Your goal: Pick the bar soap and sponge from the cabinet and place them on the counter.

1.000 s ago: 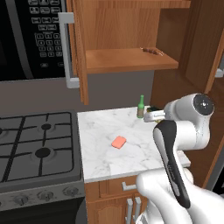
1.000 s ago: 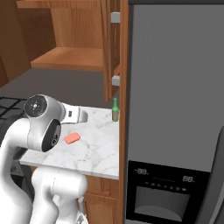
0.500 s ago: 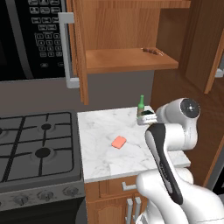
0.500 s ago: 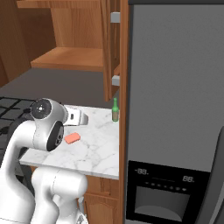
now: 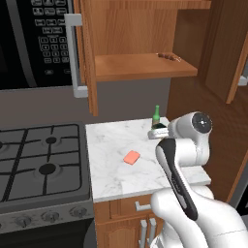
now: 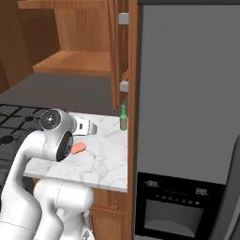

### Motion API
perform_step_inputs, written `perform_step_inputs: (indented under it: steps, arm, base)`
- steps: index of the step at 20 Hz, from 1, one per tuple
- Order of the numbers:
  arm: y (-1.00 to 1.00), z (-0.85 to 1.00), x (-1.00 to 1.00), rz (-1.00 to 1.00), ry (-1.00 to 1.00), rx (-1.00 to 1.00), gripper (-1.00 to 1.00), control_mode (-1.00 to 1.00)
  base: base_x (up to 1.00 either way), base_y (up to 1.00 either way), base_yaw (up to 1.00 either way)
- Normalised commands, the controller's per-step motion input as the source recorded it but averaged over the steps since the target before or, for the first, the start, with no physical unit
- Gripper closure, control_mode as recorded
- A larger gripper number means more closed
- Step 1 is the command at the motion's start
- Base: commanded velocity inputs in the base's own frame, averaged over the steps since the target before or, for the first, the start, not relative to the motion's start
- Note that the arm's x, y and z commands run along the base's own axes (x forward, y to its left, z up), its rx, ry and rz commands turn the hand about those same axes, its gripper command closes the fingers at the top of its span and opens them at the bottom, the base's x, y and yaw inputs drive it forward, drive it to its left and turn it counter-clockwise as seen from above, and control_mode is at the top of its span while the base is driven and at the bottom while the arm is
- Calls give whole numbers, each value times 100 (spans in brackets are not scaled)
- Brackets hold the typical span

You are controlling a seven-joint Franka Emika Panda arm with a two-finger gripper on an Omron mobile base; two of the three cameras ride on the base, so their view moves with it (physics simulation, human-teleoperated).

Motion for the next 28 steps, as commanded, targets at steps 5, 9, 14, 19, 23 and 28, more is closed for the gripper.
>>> perform_step_inputs:
  steps: [5, 9, 14, 19, 23, 28]
  arm:
    - [3, -24, 13, 0, 0, 0, 100, -100]
    - [0, -39, 3, 0, 1, 0, 100, -100]
    - [0, -41, 0, 0, 1, 0, 100, -100]
    - [4, -41, 0, 0, 1, 0, 100, -100]
    - [2, -35, 0, 0, 1, 0, 100, -100]
    - [0, -42, 0, 0, 3, 0, 100, -100]
  base:
    - [0, 0, 0]
    - [0, 0, 0]
    - [0, 0, 0]
    - [0, 0, 0]
    - [0, 0, 0]
    - [0, 0, 0]
